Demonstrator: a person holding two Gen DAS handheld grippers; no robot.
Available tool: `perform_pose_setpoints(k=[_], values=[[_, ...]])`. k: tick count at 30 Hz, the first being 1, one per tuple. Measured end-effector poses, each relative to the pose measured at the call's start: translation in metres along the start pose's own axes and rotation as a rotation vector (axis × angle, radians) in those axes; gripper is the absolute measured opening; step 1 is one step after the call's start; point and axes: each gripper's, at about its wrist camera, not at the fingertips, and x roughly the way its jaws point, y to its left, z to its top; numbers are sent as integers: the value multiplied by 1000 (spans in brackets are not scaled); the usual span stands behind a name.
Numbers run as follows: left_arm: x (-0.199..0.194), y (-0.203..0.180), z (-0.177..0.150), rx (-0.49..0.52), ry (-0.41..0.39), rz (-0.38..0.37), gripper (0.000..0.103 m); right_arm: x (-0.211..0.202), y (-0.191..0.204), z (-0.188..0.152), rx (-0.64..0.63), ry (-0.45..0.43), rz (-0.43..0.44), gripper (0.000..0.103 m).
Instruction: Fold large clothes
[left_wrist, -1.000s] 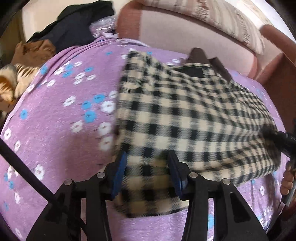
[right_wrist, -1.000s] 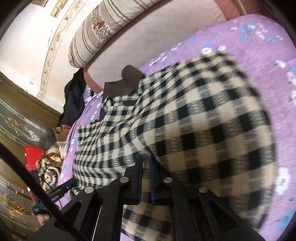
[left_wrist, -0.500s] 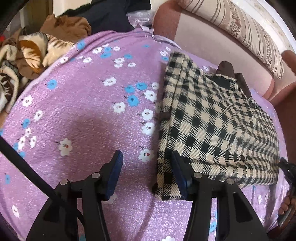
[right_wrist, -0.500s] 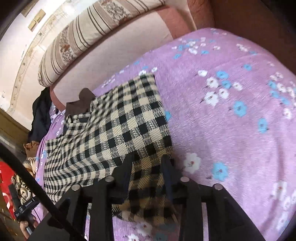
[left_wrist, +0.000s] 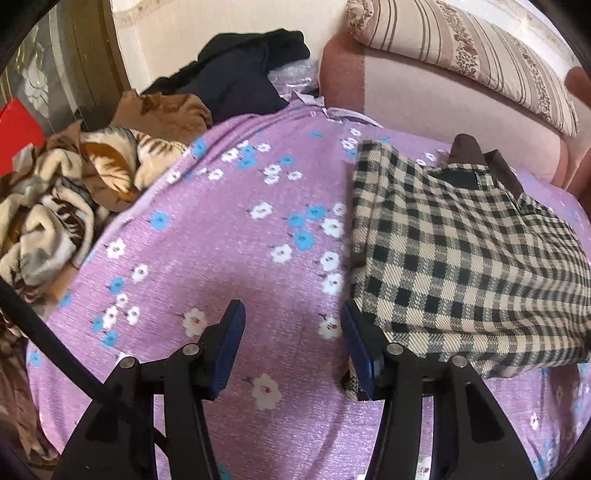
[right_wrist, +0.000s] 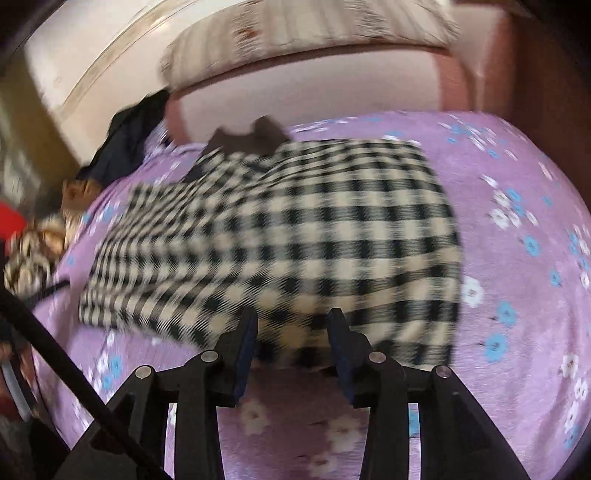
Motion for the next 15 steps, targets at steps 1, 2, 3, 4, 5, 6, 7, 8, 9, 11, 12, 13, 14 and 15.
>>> perform_pose_setpoints(k=[1, 2, 3, 4, 5, 6, 7, 8, 9, 11, 12, 13, 14, 15], values=[[-2, 0, 0, 2, -9, 6, 52, 1, 9, -3, -37, 2, -3, 43], [-3, -1, 1, 6, -18, 11, 52, 2, 17, -6, -65, 4, 0, 43], [-4, -2, 2, 11, -27, 15, 52, 4, 22, -7, -84, 6, 2, 44], [-5, -4, 2, 16, -36, 16, 52, 5, 27, -10, -103, 8, 1, 47], [-6, -5, 3, 22, -41, 17, 52, 6, 33, -12, -129, 6, -2, 49], [-6, -7, 3, 27, -44, 18, 52, 6, 38, -14, -147, 5, -4, 50], [-6, -8, 3, 31, -46, 18, 52, 7, 42, -16, -161, 6, -6, 50], [-6, -10, 4, 36, -48, 18, 52, 7, 46, -18, -178, 7, -5, 50], [-6, -11, 4, 39, -48, 18, 52, 7, 48, -19, -187, 7, -1, 50], [-4, -13, 4, 43, -47, 15, 52, 8, 52, -20, -201, 9, 5, 50], [-4, -13, 4, 43, -47, 13, 52, 8, 55, -21, -208, 10, 8, 50], [-3, -14, 4, 43, -45, 11, 52, 8, 57, -22, -214, 12, 13, 50], [-2, -14, 4, 43, -43, 9, 52, 8, 59, -23, -216, 13, 18, 50], [-1, -14, 5, 42, -40, 8, 52, 9, 61, -24, -219, 17, 25, 50]])
